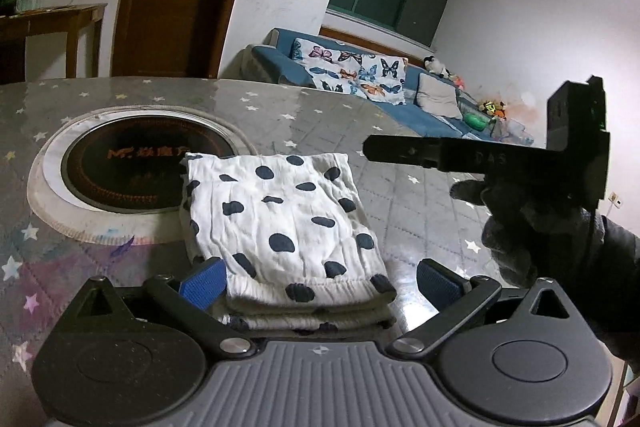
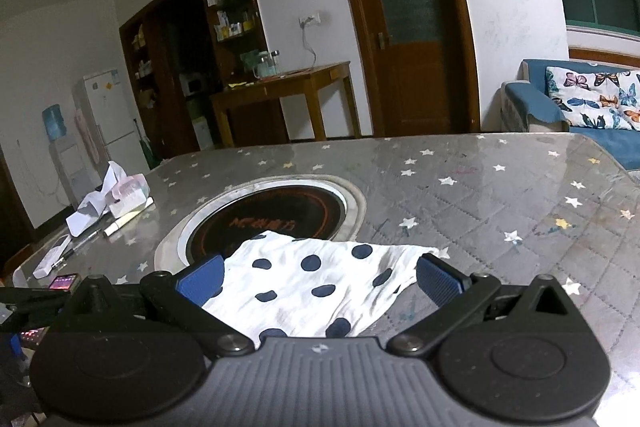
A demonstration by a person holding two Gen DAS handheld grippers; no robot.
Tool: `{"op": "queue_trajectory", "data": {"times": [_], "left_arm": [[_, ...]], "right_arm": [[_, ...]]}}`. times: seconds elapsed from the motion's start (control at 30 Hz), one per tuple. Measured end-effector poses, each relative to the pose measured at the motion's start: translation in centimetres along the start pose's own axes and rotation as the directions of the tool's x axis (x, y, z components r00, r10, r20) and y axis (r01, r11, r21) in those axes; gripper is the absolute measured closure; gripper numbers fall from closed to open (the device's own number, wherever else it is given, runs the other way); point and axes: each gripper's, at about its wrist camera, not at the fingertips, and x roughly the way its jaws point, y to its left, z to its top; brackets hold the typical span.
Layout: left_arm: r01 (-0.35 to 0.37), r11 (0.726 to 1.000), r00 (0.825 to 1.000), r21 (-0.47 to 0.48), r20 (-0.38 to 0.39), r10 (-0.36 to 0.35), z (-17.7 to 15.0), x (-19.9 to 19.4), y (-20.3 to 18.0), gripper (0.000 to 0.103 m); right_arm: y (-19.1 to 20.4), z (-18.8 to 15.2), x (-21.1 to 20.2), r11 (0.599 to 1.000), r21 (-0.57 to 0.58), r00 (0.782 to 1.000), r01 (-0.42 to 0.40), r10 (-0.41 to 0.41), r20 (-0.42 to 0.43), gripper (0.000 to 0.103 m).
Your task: Fold clothes
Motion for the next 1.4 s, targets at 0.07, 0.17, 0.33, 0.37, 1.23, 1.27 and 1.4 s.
{"op": "queue_trajectory", "data": {"times": [0.07,0.17,0.33,0.37,1.23,1.27,1.4], "left_arm": [[0.011,1.000,1.000,-0.002,0.001,-0.011,-0.1,0.0,0.3,0.000],[0.033,0.999,0.999,0.000,-0.001,-0.033,-0.3,0.0,0.9,0.000],[0.057,0.998,0.998,0.016,-0.013,-0.057,-0.7,0.1,1.8,0.000],[0.060,0.998,0.998,0.018,-0.015,-0.060,-0.8,0.0,2.0,0.000],[0.004,0.981,0.992,0.193,-0.123,0.021,-2.8,1.2,0.5,0.000],[-0.004,0.981,0.992,0.196,-0.122,0.028,-2.7,1.3,0.5,0.000],[-0.027,0.980,0.992,0.198,-0.114,0.051,-2.6,1.3,0.6,0.000]], "right_arm": [[0.2,0.1,0.5,1.000,-0.002,1.000,0.004,-0.004,-0.014,0.000],[0.6,0.4,1.4,1.000,-0.008,0.999,0.010,-0.010,-0.035,0.000],[1.3,0.8,2.6,1.000,-0.018,0.998,0.016,-0.017,-0.059,0.000],[1.3,0.8,2.9,1.000,-0.019,0.998,0.015,-0.016,-0.064,0.000],[-1.6,-0.4,2.4,0.998,0.060,0.999,-0.001,0.004,-0.050,0.000],[-1.7,-0.5,2.4,0.998,0.066,0.999,-0.002,0.005,-0.047,0.000],[-1.8,-0.6,2.2,0.998,0.069,0.999,-0.001,0.004,-0.039,0.000]]}}
